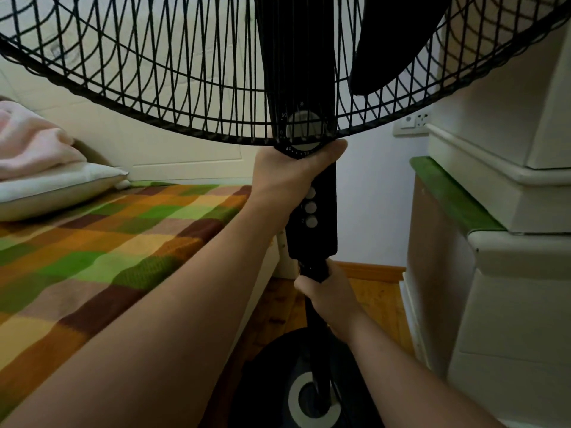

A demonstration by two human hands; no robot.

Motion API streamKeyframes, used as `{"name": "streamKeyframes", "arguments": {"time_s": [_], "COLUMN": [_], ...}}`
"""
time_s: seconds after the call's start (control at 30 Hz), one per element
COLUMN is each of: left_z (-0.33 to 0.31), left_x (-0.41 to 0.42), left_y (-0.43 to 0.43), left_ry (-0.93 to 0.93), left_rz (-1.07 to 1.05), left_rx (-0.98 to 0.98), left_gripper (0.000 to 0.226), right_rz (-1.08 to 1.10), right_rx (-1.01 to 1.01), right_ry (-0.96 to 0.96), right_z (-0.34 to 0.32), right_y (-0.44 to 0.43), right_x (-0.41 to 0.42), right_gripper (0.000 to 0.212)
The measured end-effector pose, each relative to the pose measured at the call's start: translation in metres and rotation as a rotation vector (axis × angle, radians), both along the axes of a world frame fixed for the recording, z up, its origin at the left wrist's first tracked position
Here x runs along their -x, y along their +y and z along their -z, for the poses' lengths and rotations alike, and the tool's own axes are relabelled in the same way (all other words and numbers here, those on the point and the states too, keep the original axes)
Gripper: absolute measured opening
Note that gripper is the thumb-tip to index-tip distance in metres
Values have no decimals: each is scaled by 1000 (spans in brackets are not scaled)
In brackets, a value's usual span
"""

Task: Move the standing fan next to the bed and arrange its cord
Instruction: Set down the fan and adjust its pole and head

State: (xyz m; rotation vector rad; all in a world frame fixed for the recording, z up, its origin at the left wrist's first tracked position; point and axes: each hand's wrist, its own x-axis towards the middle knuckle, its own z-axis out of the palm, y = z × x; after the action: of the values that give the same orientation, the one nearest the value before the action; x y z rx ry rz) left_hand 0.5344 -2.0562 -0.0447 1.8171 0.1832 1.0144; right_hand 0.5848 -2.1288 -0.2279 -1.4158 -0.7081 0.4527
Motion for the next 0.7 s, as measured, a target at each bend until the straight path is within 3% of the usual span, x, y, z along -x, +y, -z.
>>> {"name": "streamKeyframes", "arguments": {"time_s": [0.13, 0.27, 0.47, 0.57, 0.7], "left_z": [-1, 0, 2, 2, 1], "left_x": [2, 3, 3, 4, 6], "left_y": [-3, -5, -7, -6, -8], "left_ry": [-12, -9, -32, -34, -40], "left_rz": [-30, -21, -13, -4, 7], "left_rx": [-2, 13, 16, 20, 16], "left_gripper": [21, 21, 21, 20, 19], "right_rz": [-3, -35, -144, -145, -119], "right_rx": [9, 114, 369, 394, 260], "right_ry": [-12, -47, -154, -110, 10], "right_z": [2, -4, -43, -42, -28], "right_y": [0, -5, -12, -7, -4], "right_x": [-1, -7, -27, -29, -19], "right_gripper": [34, 19, 56, 41, 19]}}
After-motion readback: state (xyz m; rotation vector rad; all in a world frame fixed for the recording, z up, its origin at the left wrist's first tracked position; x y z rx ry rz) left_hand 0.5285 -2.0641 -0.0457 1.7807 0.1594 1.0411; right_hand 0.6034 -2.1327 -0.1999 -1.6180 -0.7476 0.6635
